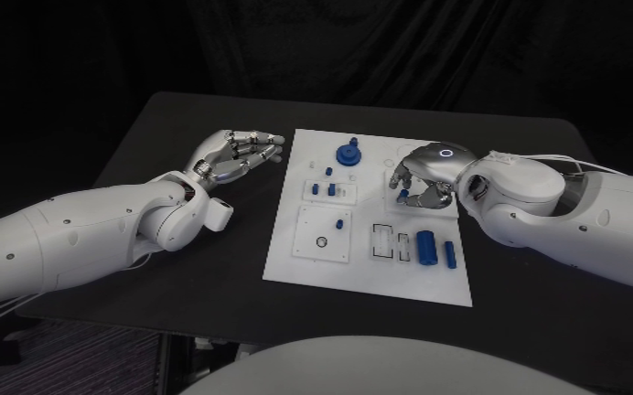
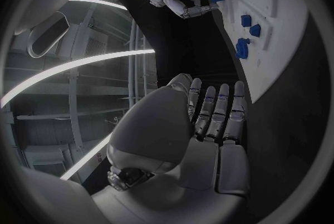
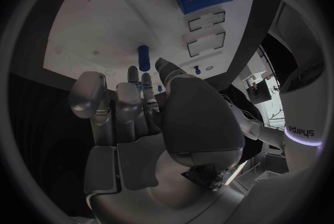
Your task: Assemble the parts on the task board
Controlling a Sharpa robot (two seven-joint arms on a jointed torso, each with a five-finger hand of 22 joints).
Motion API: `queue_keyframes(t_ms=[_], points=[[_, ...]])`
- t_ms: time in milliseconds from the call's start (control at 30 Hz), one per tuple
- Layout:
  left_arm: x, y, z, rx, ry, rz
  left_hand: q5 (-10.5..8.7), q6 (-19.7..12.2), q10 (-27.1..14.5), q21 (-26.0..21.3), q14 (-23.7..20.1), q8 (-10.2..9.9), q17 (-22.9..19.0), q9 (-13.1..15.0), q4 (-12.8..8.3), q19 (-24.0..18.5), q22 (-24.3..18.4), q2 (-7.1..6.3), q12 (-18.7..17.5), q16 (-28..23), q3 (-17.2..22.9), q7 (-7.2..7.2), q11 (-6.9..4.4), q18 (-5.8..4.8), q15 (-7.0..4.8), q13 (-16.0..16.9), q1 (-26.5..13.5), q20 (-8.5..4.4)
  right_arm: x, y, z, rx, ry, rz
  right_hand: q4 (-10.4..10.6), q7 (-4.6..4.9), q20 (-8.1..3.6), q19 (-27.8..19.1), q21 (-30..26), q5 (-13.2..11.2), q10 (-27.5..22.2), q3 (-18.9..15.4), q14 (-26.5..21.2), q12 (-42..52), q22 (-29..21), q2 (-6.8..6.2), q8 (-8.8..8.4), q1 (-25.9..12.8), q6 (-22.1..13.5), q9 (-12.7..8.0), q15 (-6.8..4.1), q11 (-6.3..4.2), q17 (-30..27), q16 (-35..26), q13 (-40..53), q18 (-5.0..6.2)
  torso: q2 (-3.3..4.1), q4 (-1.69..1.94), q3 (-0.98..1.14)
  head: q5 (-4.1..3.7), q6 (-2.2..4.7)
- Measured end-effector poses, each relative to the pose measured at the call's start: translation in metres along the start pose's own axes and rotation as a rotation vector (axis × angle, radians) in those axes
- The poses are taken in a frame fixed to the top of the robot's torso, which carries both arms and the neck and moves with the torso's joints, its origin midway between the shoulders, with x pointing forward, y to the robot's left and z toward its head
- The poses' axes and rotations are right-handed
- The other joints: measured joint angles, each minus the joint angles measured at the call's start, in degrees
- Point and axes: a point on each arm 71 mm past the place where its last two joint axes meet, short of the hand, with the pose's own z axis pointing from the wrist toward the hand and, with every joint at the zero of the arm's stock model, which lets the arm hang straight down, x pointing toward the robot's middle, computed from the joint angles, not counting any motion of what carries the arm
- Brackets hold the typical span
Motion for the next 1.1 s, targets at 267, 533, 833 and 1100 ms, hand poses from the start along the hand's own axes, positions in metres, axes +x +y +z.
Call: queue_keyframes(t_ms=[267, 533, 833, 1100], points=[[-0.001, 0.0, -0.001, -0.001, -0.001, 0.0, 0.0, 0.0, 0.0, 0.0, -0.01, 0.0, 0.0, 0.0, 0.0, 0.0, -0.06, 0.0, 0.0, 0.0, 0.0, 0.0, 0.0, 0.0, 0.01, 0.0, 0.0, 0.0, 0.007, -0.001, 0.002, 0.003, 0.024, 0.0, -0.64, -0.12, 0.0, 0.0, -0.32, 0.26, 0.2, 0.64, 0.0, -0.59, 0.0, 0.41, 0.0, 0.41, 0.31, 0.11, 0.0, 0.2, -0.58, -0.5, -0.17, 0.0, 0.02, 0.02, -0.03, 0.2, 0.0], [0.0, 0.001, -0.001, -0.003, 0.002, -0.002, 0.0, -0.2, 0.0, 0.0, -0.2, 0.0, 0.0, 0.0, 0.0, 0.0, -0.06, -0.01, 0.0, 0.0, 0.0, 0.2, 0.0, 0.0, 0.2, 0.0, 0.01, 0.0, 0.012, -0.001, 0.002, 0.0, 0.039, 0.002, -1.64, -0.21, -0.2, 0.2, -0.54, 2.02, 2.1, 1.96, 0.0, -1.61, -0.01, 0.37, 1.17, 1.77, 3.26, 1.31, 0.0, -0.04, -0.84, -1.02, -0.43, 0.0, 0.05, 0.0, -0.01, 0.1, 0.0], [0.0, 0.002, -0.001, -0.004, 0.004, -0.004, 0.0, -0.2, 0.0, 0.0, -0.2, 0.0, 0.0, 0.0, 0.0, 0.0, -0.13, 0.22, 0.0, 0.0, 0.0, 0.2, 0.0, 0.0, 0.2, 0.0, -0.22, 0.0, 0.013, -0.002, 0.003, -0.005, 0.039, 0.002, -3.48, -0.14, -0.6, 0.2, -0.54, 3.78, 3.99, 3.79, 0.2, -2.28, -0.01, 0.79, 2.68, 3.37, 5.62, 3.32, -0.2, -0.51, -1.37, -1.52, -0.43, 0.0, 0.02, -0.01, 0.03, 0.04, 0.0], [0.0, 0.002, -0.001, -0.004, 0.007, -0.006, 0.0, -0.2, 0.0, 0.0, -0.08, 0.0, 0.0, 0.0, -0.01, 0.0, -0.2, 0.22, 0.0, 0.0, 0.0, 0.2, 0.0, 0.0, 0.33, 0.0, -0.21, 0.0, 0.014, -0.002, 0.004, -0.014, 0.033, 0.003, -5.06, 0.87, -1.16, 0.31, -0.72, 3.76, 6.49, 5.69, 0.29, -2.32, -0.01, 1.51, 3.62, 5.17, 6.79, 5.08, -1.14, -1.56, -1.48, -1.9, -0.02, 0.0, -0.02, -0.06, 0.04, 0.19, 0.0]])
